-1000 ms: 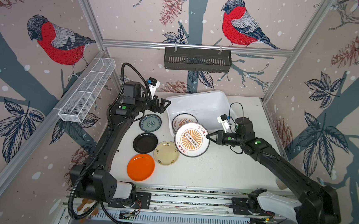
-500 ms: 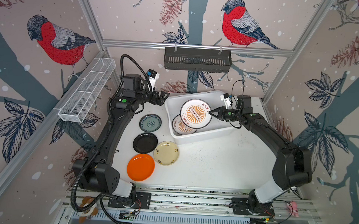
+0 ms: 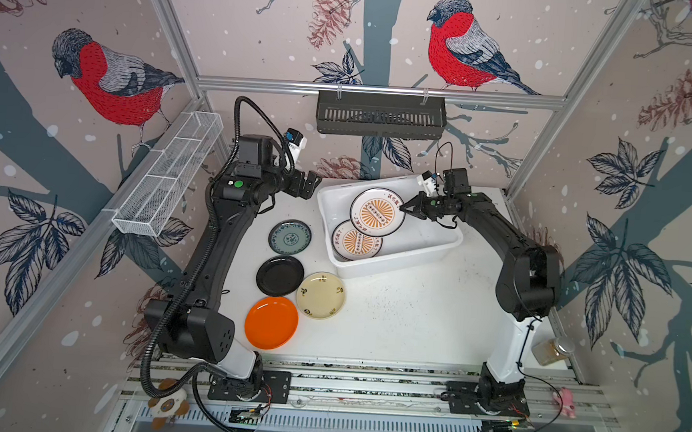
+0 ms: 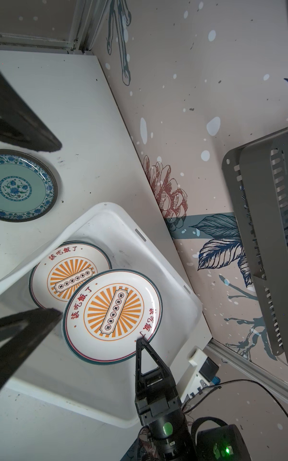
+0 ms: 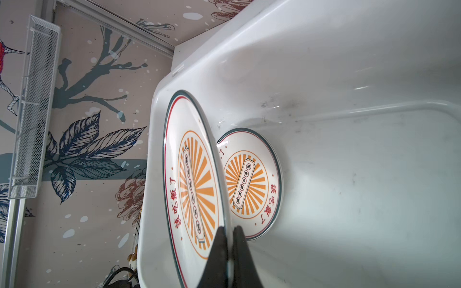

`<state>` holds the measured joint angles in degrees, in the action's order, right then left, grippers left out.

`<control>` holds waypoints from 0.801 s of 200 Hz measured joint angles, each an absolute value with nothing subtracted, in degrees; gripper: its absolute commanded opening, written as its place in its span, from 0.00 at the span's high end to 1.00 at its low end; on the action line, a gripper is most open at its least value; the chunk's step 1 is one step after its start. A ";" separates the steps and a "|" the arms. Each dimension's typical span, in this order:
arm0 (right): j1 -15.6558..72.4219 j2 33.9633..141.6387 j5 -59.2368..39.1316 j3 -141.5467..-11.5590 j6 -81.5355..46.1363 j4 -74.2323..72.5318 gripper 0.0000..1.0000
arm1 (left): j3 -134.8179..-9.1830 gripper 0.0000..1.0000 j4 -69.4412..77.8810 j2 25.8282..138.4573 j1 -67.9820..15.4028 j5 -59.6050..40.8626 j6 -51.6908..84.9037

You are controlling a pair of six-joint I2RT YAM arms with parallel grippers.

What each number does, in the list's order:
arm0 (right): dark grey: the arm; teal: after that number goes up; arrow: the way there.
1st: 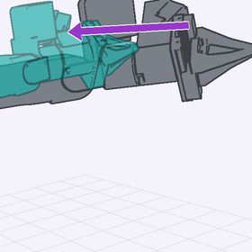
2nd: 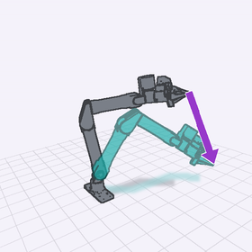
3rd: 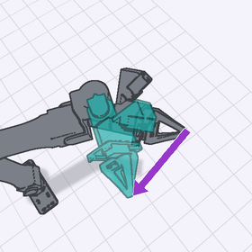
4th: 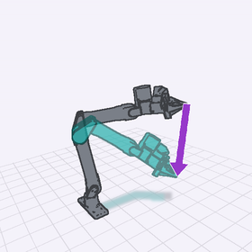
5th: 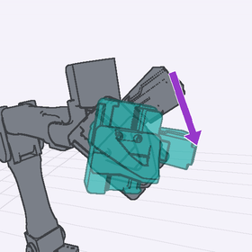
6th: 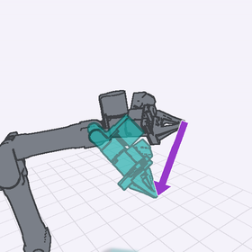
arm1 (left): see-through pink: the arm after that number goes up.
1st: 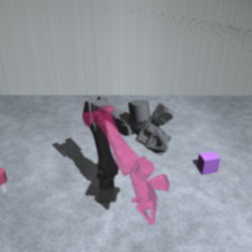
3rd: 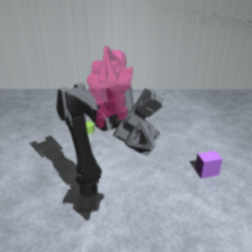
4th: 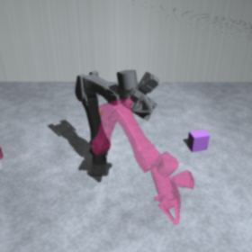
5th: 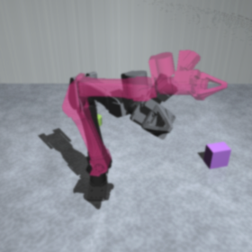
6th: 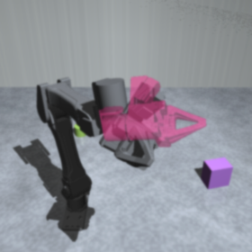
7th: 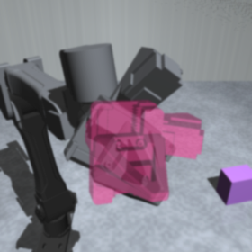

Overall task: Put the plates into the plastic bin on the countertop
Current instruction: 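Lower the sunburst plate into the bin against the stacked plates with right gripper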

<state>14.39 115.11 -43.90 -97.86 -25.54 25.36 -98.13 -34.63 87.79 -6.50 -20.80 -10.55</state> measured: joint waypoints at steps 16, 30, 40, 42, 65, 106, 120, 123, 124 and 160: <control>14.96 116.29 -42.94 -99.72 -25.30 26.50 0.99 | -99.88 0.03 -35.29 88.75 -6.46 -20.62 -11.46; 15.35 117.47 -41.80 -101.14 -24.88 27.33 0.99 | -102.06 0.03 -35.20 89.91 -6.42 -19.44 -12.36; 15.51 118.39 -41.08 -101.86 -23.97 28.05 0.99 | -103.28 0.04 -34.76 90.61 -6.26 -19.27 -12.45; 15.57 118.63 -40.91 -102.00 -23.83 28.23 0.99 | -103.48 0.04 -34.63 90.74 -6.20 -19.16 -12.43; 15.99 120.81 -38.70 -102.80 -22.70 30.13 0.99 | -104.25 0.04 -33.10 91.94 -5.80 -18.63 -11.77; 16.84 123.92 -37.12 -104.57 -21.89 31.77 0.98 | -102.89 0.04 -31.42 92.51 -5.78 -19.62 -8.95; 17.19 125.19 -36.95 -105.34 -21.04 32.49 0.98 | -102.83 0.04 -30.85 92.86 -5.78 -19.73 -8.80; 17.19 125.43 -36.95 -105.49 -20.99 32.62 0.98 | -102.83 0.04 -30.76 92.95 -5.78 -19.73 -8.80; 17.21 125.56 -36.93 -105.56 -20.99 32.75 0.98 | -102.83 0.04 -30.74 92.95 -5.78 -19.73 -8.80; 17.58 127.92 -36.56 -106.91 -20.21 34.48 0.98 | -102.83 0.04 -30.46 93.60 -5.74 -19.92 -8.71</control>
